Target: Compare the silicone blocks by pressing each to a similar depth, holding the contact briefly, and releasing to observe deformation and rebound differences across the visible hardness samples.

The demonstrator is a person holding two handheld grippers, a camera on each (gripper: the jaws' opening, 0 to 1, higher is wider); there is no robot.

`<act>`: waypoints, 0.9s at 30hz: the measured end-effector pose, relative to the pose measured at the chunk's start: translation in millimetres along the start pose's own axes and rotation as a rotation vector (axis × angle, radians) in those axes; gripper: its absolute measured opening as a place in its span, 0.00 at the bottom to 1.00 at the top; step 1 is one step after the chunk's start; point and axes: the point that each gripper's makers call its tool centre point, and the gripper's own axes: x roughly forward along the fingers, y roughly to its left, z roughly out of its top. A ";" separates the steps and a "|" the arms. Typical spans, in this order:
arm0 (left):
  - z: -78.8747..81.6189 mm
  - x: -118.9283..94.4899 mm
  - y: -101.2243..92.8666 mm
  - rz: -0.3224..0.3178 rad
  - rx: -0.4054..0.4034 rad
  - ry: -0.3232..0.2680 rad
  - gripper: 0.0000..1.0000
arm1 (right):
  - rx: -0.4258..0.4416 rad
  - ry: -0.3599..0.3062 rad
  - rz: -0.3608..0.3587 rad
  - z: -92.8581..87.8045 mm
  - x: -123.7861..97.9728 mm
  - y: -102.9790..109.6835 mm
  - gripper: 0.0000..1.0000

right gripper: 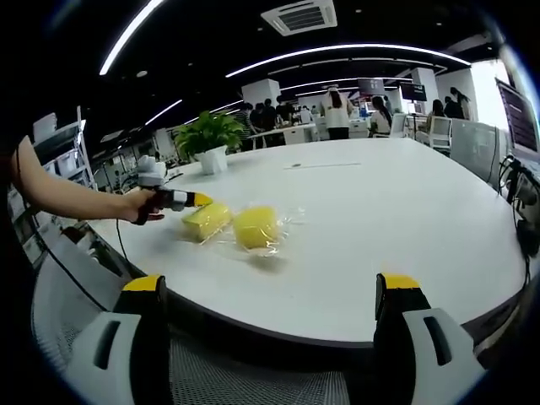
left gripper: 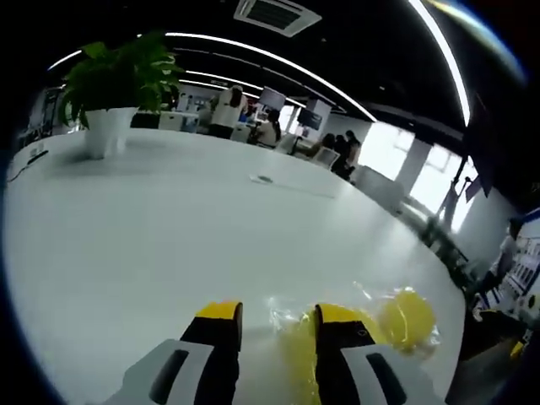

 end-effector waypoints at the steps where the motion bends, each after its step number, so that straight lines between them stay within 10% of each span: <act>1: -0.6 1.8 -0.5 -0.001 -0.009 0.006 0.34 | 0.000 0.000 0.000 -0.1 0.0 0.0 0.96; 12: 2.4 8.7 -1.5 0.009 0.146 -0.004 0.33 | 0.001 0.006 0.004 -1.0 0.4 0.4 0.96; 27: -0.3 13.4 -0.8 0.007 -0.035 0.022 0.24 | 0.002 0.010 0.005 -1.5 0.4 0.6 0.96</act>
